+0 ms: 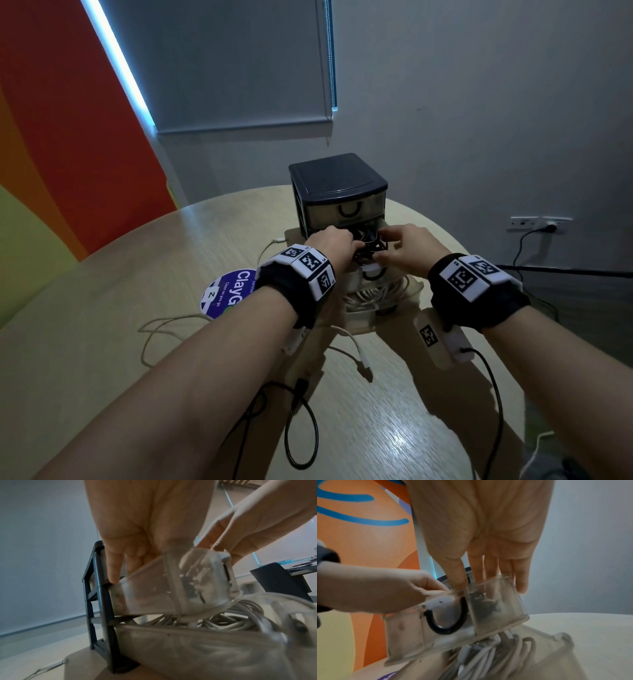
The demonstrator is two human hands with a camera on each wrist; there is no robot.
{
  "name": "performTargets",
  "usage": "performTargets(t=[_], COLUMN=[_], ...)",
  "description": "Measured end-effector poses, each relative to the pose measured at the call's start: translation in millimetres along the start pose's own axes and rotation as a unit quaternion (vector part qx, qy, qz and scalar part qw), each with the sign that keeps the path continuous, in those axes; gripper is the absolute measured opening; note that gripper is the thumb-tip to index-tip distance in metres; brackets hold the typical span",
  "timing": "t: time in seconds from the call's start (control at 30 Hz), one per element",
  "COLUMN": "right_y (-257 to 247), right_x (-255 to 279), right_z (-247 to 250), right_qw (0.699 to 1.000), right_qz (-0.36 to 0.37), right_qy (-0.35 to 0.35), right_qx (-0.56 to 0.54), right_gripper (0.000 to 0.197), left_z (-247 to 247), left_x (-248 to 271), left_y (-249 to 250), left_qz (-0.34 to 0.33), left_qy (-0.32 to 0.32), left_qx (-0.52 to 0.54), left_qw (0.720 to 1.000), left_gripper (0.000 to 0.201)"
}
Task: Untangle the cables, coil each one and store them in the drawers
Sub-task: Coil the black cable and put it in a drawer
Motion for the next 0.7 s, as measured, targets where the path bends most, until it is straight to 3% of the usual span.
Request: performTargets(t=[0.17, 0.27, 0.7], right_y=[4.8, -0.9, -7.2], right_x=[-10.6, -9.8, -11.1], right_z=[8.6, 9.8, -10.1], right_qw=[0.996, 0.993, 0.990], right_qz=[-0.008, -0.008, -0.010], right_qy=[0.080, 0.089, 0.044], right_qx=[0.032, 0.076, 0.134], right_gripper=[0.029, 0.023, 0.032], left_z=[17.8, 25.9, 11.5], left_x=[-2.8, -2.0, -2.4], left_y=[-0.9, -0.6, -15.2], left_qz=[0.009, 0.001, 0.035], left_qy=[0.092, 0.155, 0.115], left_qx=[-0.019, -0.005, 0.021], left_qw=[0.996, 0.988, 0.993], left_gripper=[0.032, 0.023, 0.028])
Point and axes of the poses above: each hand's wrist, its own x-axis away from the middle knuckle, its own z-axis out of the back of the hand, y = z × x, the point moved 8 cm from there along -x, towards the middle knuckle, and after that the axes turned 9 degrees about -z, right-handed, at the moved point
